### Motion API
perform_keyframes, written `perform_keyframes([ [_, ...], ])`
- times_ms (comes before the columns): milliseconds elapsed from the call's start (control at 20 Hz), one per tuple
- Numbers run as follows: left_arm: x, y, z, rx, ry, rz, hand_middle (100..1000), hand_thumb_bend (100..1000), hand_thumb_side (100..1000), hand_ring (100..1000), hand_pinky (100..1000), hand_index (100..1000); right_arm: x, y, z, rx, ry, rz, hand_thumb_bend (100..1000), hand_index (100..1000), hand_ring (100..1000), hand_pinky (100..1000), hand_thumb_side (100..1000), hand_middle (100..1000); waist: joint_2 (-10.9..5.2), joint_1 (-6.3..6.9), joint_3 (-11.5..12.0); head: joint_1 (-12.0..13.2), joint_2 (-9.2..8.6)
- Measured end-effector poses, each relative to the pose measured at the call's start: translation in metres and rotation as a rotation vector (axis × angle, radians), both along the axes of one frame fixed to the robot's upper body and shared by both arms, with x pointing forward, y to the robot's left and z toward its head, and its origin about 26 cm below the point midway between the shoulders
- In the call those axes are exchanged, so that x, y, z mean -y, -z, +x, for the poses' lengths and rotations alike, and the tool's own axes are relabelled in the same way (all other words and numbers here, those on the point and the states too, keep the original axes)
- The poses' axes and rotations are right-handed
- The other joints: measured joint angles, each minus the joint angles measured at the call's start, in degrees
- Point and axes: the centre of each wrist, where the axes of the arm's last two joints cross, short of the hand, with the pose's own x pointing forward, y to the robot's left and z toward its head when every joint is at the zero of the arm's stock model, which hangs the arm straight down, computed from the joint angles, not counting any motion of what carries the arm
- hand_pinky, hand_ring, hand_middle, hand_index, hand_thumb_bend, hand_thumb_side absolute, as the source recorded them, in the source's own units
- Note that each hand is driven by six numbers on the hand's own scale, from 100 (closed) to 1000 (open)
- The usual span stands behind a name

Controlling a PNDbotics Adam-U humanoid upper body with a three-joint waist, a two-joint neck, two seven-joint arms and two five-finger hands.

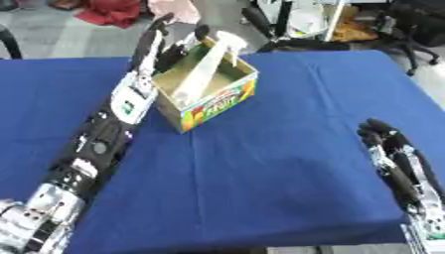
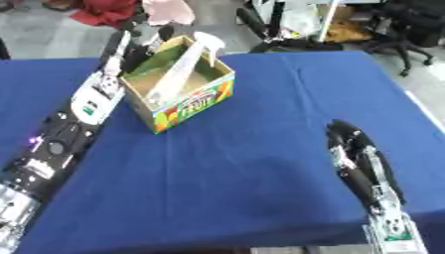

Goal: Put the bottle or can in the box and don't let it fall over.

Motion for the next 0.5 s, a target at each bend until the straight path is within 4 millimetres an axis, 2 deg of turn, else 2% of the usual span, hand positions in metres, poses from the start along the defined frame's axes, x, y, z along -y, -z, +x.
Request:
perform_keyframes([
  [50,-0.006,0.001,-0.004,-0.002,0.007,-0.022,930,880,792,909,839,972,0.001,0.0,0.0,0.0,0.004,0.0,100,870,847,904,586,792,0.0,0.12,0.51,-0.31,0.0],
  [100,-0.014,0.002,-0.01,-0.005,0.022,-0.053,929,868,787,909,839,965,0.002,0.0,0.0,0.0,0.012,0.001,100,870,847,904,586,792,0.0,0.29,1.06,-0.64,0.0],
  [150,-0.021,0.002,-0.018,-0.007,0.042,-0.085,919,799,758,899,831,937,0.003,0.0,0.0,0.002,0.017,0.0,100,871,847,904,586,792,0.0,0.49,1.51,-0.98,0.0],
  [350,-0.06,0.003,-0.064,0.01,0.095,-0.204,896,736,751,877,820,918,0.009,-0.001,0.0,0.004,0.045,-0.005,100,871,847,904,587,792,0.0,1.07,4.02,-2.66,0.0],
  [500,-0.083,-0.003,-0.101,0.074,0.102,-0.271,884,703,753,863,811,900,0.014,0.001,-0.002,0.0,0.066,-0.013,100,872,847,904,587,792,0.0,1.41,5.27,-3.62,0.0],
])
